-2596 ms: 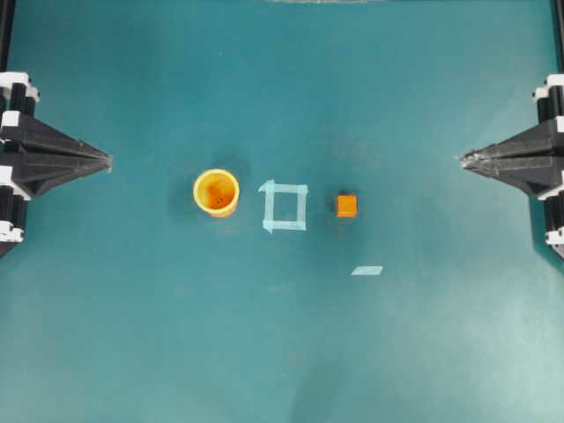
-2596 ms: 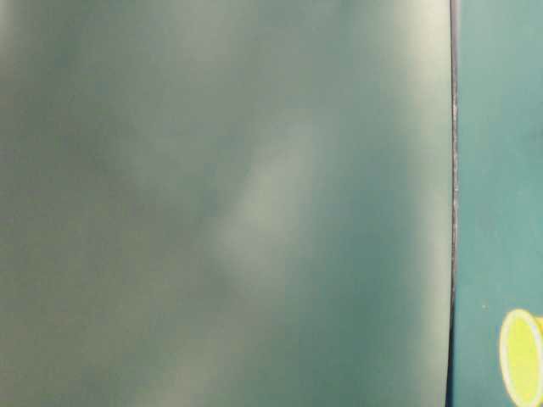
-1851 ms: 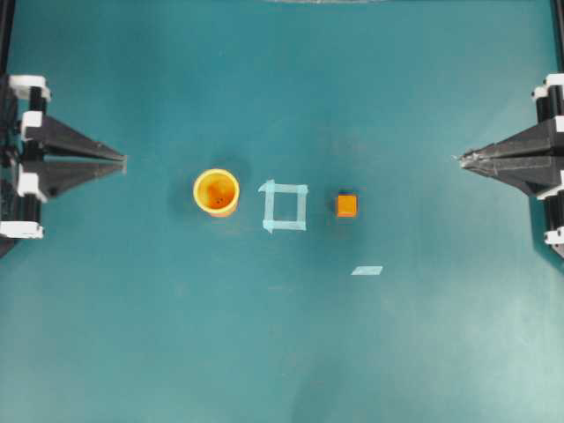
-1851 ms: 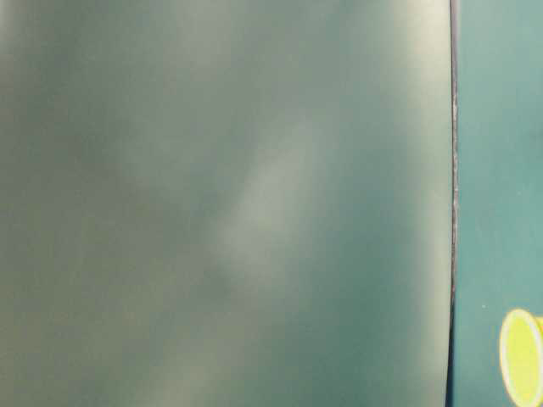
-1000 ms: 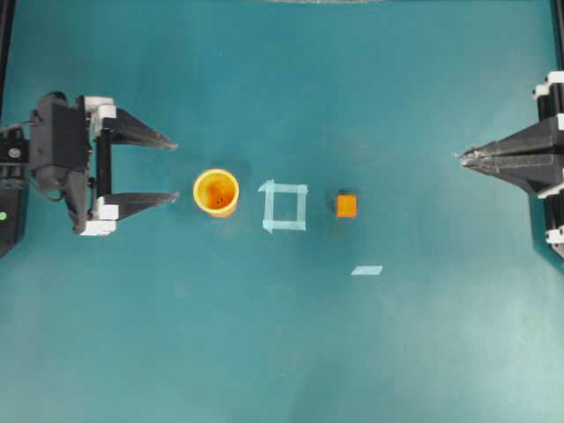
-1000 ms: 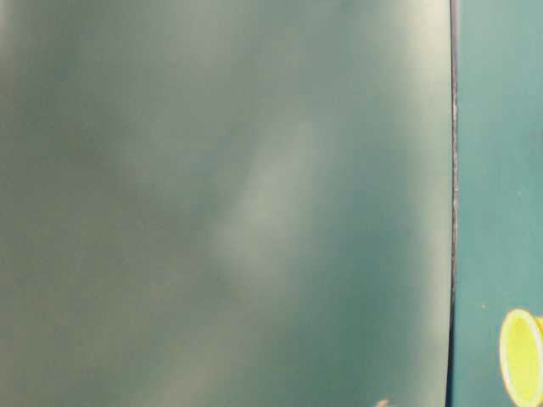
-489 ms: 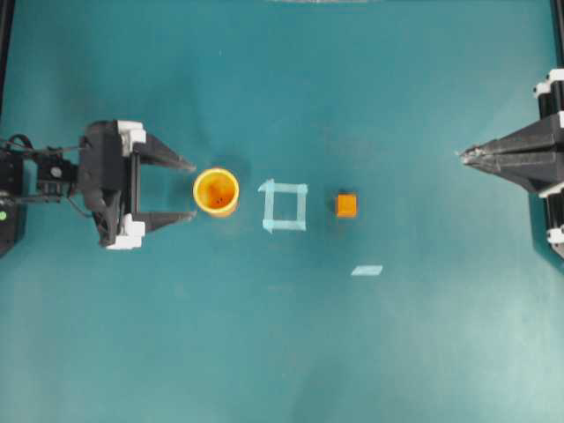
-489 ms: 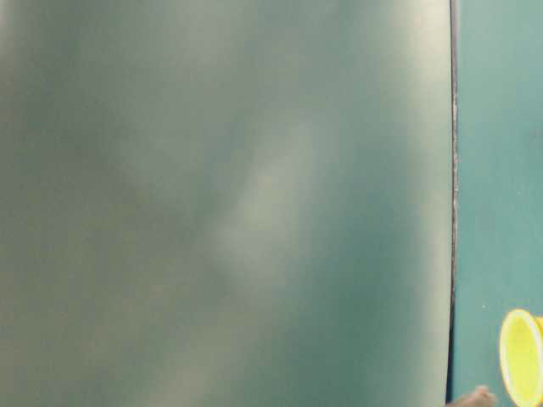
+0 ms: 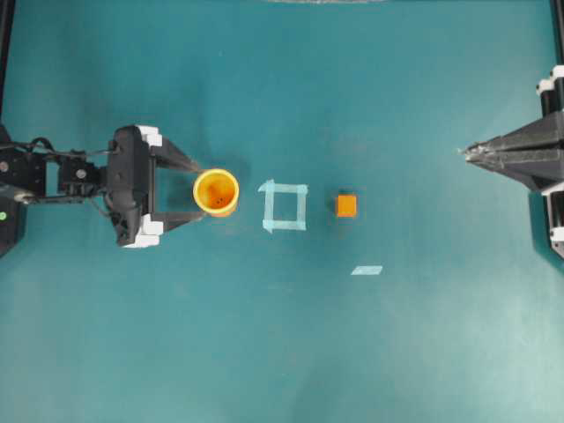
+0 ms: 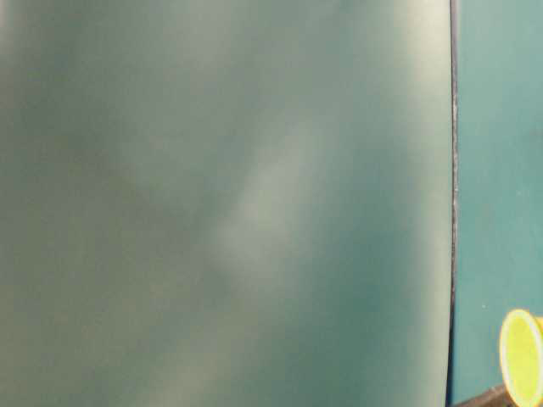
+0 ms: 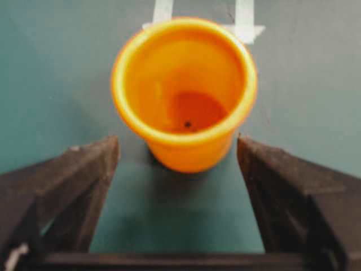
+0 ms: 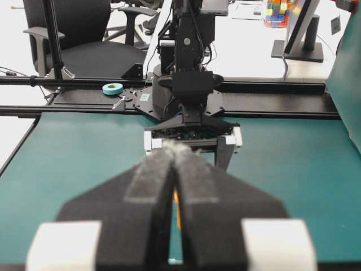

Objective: Move the cup forward with left arm.
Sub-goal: 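Close the left gripper around the orange cup's body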

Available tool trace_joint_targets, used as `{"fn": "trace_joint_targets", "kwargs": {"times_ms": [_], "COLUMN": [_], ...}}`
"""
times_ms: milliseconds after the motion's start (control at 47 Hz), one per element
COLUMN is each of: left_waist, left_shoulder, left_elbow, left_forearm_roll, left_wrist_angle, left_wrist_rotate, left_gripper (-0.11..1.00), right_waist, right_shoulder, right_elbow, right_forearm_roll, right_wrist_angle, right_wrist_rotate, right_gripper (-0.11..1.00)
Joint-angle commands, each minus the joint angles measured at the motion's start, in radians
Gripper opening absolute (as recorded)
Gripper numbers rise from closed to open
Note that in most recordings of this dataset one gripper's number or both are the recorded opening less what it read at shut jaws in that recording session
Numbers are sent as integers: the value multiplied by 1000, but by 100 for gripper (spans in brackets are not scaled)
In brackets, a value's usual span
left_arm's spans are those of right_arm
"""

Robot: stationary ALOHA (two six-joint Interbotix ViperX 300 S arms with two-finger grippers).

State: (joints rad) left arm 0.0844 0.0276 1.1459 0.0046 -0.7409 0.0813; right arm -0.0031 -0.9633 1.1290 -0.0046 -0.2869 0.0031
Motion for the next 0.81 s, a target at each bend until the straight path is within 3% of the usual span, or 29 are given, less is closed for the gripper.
{"fn": "trace_joint_targets", "kwargs": {"times_ms": [0,638,787], "left_waist": [6,-41,-41], "left_shoulder": [11,100,103], "left_elbow": [-23,-129,-129], "left_forearm_roll": [2,8,6], "left_wrist_angle": [-28,-34,-21], "left_wrist_rotate": [2,0,0], "left_gripper": [82,82,78], "right_waist": [0,0,-2], "right_shoulder": [3,0,-2], "right_elbow": [-32,-40,-44], "right_forearm_roll": [0,0,0], "right_wrist_angle": [-5,20,34], "right_wrist_rotate": [3,2,2], "right_gripper": [-1,-1,-1]}}
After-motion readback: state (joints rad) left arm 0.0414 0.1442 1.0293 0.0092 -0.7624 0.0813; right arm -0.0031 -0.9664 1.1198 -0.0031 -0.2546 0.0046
